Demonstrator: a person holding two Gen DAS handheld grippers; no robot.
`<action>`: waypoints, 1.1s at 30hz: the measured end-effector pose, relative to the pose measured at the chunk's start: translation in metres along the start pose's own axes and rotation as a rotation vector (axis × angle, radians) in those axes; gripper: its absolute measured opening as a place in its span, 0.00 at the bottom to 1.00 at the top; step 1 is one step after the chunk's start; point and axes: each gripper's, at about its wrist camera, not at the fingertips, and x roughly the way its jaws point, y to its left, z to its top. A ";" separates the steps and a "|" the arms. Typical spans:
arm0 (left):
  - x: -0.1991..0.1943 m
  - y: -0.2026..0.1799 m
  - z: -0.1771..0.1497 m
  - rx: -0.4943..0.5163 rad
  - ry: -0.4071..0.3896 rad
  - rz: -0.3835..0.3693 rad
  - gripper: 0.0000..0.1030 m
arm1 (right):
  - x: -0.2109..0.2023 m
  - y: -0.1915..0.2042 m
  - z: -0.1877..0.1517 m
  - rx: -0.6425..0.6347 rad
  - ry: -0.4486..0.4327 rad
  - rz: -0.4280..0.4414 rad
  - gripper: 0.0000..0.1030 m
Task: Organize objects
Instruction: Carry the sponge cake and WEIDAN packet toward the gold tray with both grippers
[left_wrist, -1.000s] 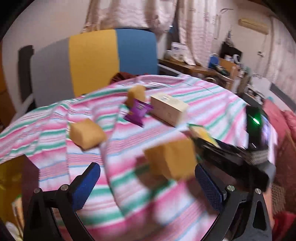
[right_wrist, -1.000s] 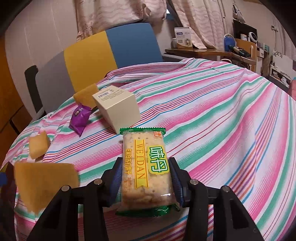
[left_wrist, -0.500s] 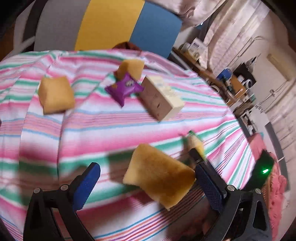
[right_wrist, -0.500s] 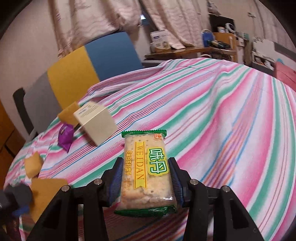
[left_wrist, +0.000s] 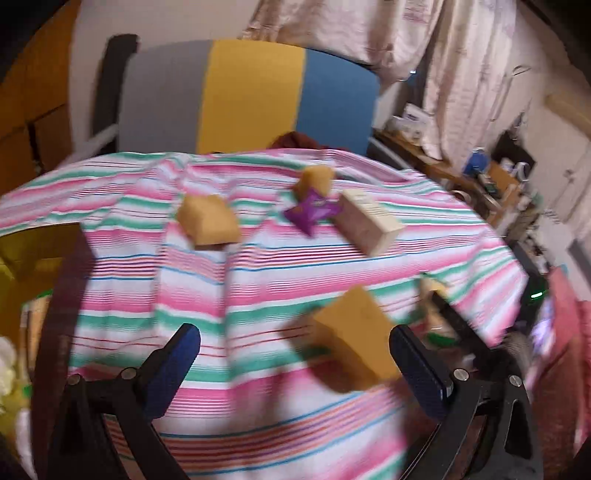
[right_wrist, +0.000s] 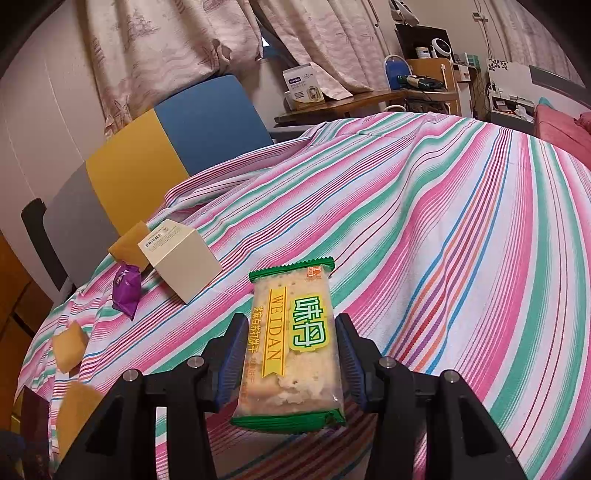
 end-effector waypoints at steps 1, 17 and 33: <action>0.003 -0.006 0.001 -0.002 0.024 -0.016 1.00 | 0.000 0.000 0.000 0.001 -0.001 0.000 0.47; 0.077 -0.027 0.000 -0.166 0.252 -0.087 0.76 | -0.003 -0.011 0.000 0.044 -0.016 0.001 0.47; 0.019 0.048 -0.005 -0.109 0.139 -0.067 0.48 | -0.002 -0.011 0.000 0.042 -0.013 0.005 0.47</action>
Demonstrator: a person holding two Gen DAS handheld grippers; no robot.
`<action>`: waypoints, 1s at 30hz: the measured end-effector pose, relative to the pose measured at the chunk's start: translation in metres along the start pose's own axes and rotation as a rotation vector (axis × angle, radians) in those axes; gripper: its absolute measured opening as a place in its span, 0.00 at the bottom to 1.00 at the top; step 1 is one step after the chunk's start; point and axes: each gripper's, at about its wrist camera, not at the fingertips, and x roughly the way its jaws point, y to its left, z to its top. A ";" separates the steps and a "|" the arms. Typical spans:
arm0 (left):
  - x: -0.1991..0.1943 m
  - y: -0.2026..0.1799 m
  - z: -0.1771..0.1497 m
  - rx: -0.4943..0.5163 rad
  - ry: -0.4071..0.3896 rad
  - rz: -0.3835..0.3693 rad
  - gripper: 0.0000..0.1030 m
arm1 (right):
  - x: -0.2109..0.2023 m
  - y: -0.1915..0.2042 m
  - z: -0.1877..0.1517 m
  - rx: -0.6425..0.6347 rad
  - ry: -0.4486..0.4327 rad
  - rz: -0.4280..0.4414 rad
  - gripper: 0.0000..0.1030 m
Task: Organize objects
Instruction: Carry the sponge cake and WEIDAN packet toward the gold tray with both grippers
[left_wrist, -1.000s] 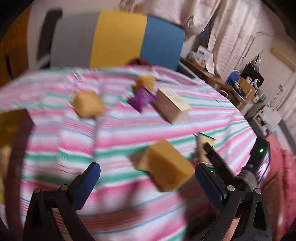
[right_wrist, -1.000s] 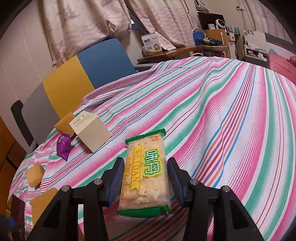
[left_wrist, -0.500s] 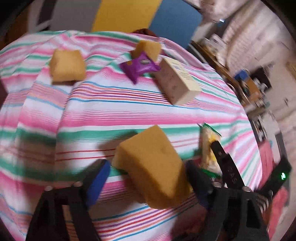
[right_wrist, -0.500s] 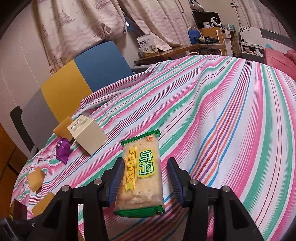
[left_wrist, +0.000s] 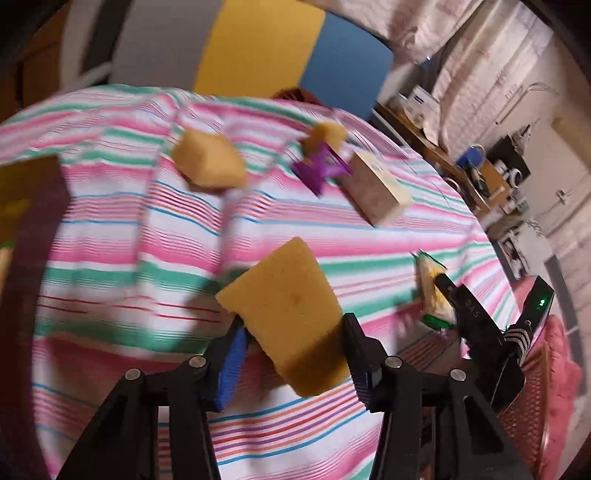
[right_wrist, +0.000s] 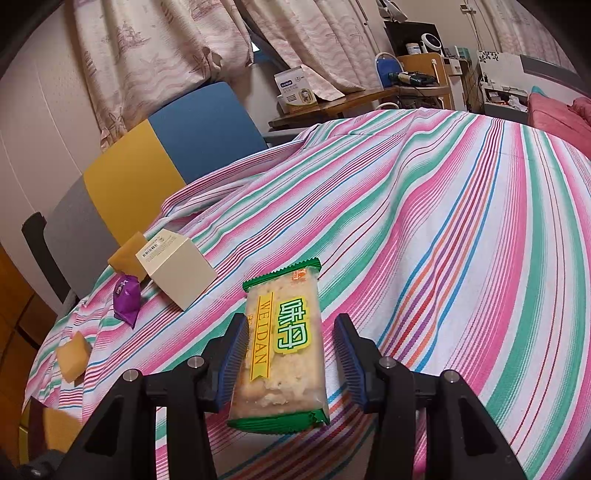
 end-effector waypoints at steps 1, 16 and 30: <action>-0.005 0.002 0.001 0.015 -0.015 0.015 0.48 | 0.000 0.001 0.000 -0.003 0.000 -0.001 0.47; 0.016 0.036 -0.004 -0.156 0.028 0.067 0.79 | -0.013 0.064 -0.011 -0.322 -0.069 0.016 0.47; -0.009 0.025 -0.027 -0.015 -0.067 0.066 0.47 | 0.011 0.027 -0.003 -0.127 0.050 0.001 0.58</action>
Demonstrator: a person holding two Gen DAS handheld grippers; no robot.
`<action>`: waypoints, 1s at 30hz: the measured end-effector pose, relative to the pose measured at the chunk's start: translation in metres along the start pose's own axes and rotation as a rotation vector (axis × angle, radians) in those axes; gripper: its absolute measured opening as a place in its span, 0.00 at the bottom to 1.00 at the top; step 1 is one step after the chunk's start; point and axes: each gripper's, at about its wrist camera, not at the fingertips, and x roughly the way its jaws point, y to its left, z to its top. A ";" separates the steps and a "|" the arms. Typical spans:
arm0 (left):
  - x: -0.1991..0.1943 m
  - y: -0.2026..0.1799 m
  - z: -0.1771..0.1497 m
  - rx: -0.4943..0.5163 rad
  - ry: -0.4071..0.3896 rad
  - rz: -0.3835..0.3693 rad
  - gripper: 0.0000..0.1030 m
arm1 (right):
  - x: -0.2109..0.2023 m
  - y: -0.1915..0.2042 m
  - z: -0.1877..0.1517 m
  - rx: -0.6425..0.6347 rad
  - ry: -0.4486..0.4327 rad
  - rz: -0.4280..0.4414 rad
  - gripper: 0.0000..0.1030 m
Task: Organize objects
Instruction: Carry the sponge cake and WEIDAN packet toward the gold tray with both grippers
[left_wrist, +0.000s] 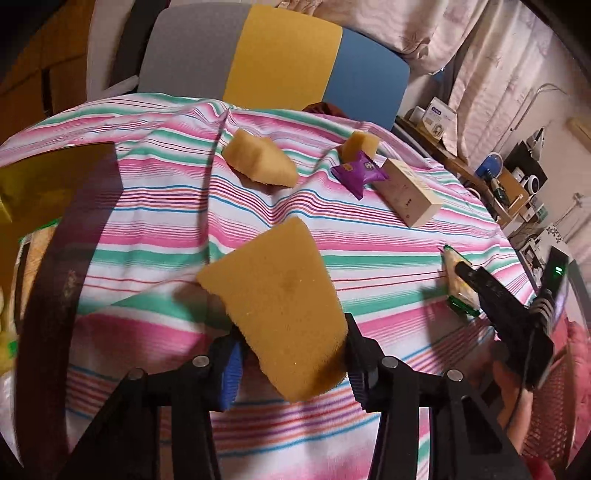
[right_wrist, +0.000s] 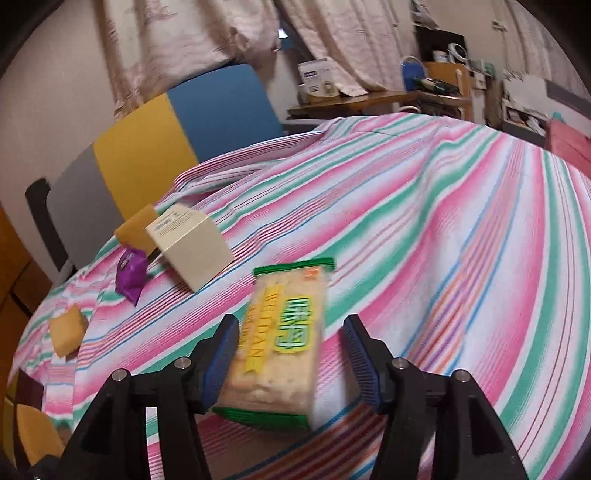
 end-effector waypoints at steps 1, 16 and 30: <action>-0.004 0.001 -0.001 0.003 -0.008 -0.001 0.47 | 0.001 0.004 0.000 -0.018 0.005 -0.013 0.58; -0.080 0.048 -0.004 -0.014 -0.150 -0.032 0.47 | 0.003 0.029 -0.003 -0.169 0.029 -0.096 0.47; -0.125 0.136 -0.006 -0.144 -0.235 0.059 0.47 | -0.041 0.065 -0.024 -0.241 0.018 0.106 0.47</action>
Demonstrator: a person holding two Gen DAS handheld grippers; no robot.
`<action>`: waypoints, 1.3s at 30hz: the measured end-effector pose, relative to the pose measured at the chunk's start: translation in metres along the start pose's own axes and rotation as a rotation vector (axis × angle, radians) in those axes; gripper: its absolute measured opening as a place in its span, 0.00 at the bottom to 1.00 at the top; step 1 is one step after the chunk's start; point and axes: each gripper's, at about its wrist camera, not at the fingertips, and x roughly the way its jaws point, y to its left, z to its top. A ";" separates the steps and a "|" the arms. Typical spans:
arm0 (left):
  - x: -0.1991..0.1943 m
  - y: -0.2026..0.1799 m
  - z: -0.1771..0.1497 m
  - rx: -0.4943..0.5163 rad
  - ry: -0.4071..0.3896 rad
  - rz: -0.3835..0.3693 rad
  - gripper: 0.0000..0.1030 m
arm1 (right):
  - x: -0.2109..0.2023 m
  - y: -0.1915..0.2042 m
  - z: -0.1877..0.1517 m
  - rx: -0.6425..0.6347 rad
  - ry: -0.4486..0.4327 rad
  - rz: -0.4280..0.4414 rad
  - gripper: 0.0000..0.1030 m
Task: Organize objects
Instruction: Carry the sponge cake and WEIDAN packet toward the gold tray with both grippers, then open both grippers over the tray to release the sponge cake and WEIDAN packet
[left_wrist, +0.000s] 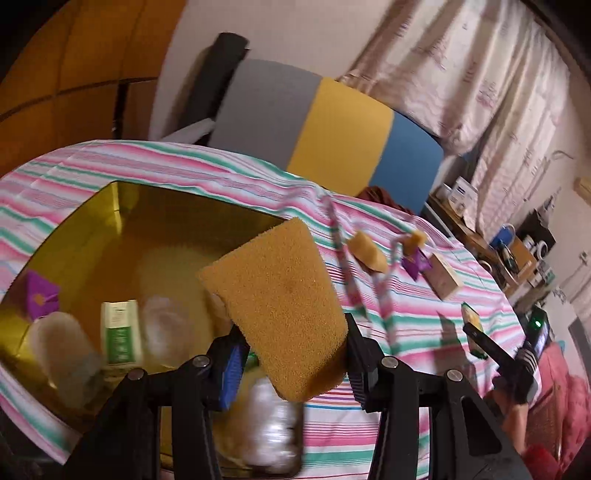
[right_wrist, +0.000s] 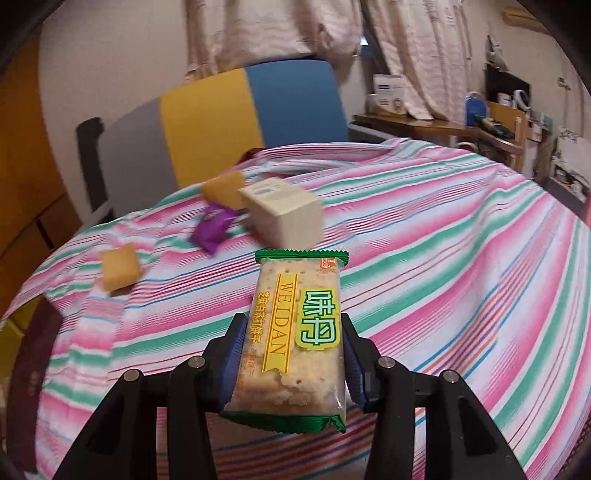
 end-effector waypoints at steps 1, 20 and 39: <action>-0.001 0.006 0.001 -0.009 -0.004 0.010 0.47 | -0.003 0.008 -0.002 0.001 0.006 0.030 0.47; 0.012 0.127 0.049 -0.142 0.029 0.208 0.48 | -0.058 0.217 -0.019 -0.175 0.095 0.572 0.47; -0.051 0.145 -0.005 -0.414 -0.097 0.324 1.00 | -0.030 0.341 -0.047 -0.359 0.253 0.678 0.47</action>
